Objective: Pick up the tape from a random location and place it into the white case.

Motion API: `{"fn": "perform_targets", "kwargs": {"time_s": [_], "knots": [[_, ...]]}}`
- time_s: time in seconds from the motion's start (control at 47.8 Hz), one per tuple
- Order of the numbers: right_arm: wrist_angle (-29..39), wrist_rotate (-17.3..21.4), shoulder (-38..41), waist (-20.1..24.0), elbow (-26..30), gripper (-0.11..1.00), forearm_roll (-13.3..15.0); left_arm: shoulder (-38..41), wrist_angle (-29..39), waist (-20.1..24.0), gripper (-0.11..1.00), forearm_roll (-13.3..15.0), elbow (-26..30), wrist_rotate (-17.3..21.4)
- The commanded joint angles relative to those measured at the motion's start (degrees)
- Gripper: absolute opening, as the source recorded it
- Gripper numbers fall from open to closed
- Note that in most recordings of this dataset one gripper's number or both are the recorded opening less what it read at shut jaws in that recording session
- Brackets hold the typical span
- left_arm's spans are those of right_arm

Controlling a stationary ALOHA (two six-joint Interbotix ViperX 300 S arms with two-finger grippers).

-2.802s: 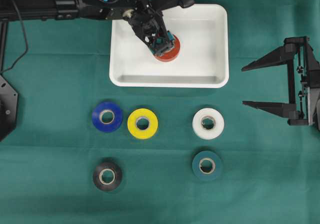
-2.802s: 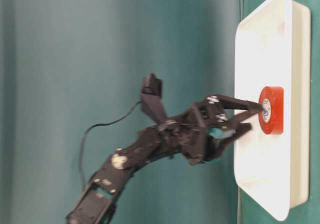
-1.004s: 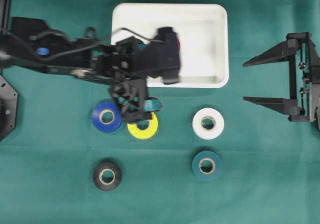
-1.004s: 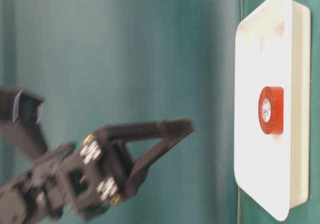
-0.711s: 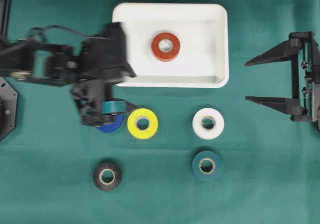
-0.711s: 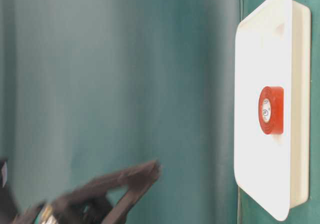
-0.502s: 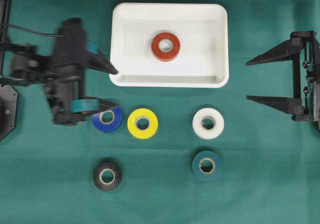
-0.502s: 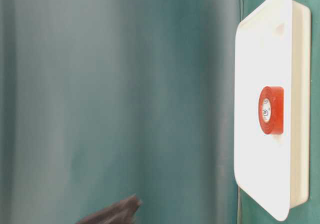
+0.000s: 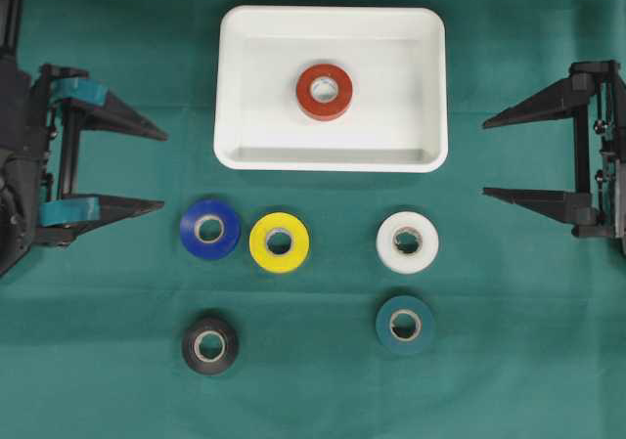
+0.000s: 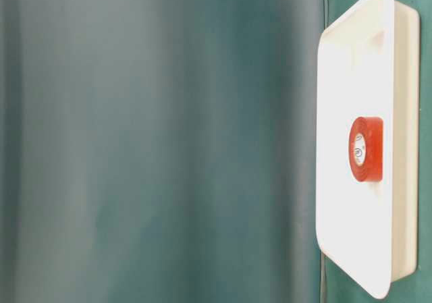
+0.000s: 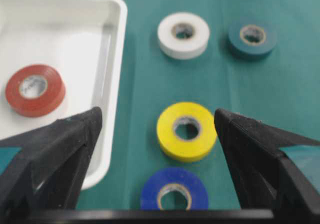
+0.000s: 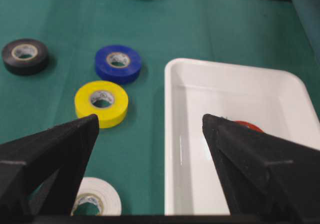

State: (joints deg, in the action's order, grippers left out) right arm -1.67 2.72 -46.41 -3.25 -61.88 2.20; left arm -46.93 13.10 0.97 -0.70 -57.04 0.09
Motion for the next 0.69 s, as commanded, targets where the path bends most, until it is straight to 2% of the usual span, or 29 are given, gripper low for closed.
{"fn": "perform_targets", "kwargs": {"time_s": [0.0, 0.293, 0.669], "knots": [[-0.26, 0.09, 0.09, -0.09, 1.32, 0.92, -0.09, -2.11, -2.37, -0.18, 0.97, 0.18, -2.2, 0.0], [-0.09, 0.0, 0.26, -0.09, 1.14, 0.92, 0.0, -7.65, -6.68, -0.18, 0.97, 0.26, -10.81, 0.0], [0.79, 0.26, 0.44, -0.09, 0.88, 0.92, -0.18, -9.58, -5.98, -0.18, 0.97, 0.26, -11.6, 0.18]]}}
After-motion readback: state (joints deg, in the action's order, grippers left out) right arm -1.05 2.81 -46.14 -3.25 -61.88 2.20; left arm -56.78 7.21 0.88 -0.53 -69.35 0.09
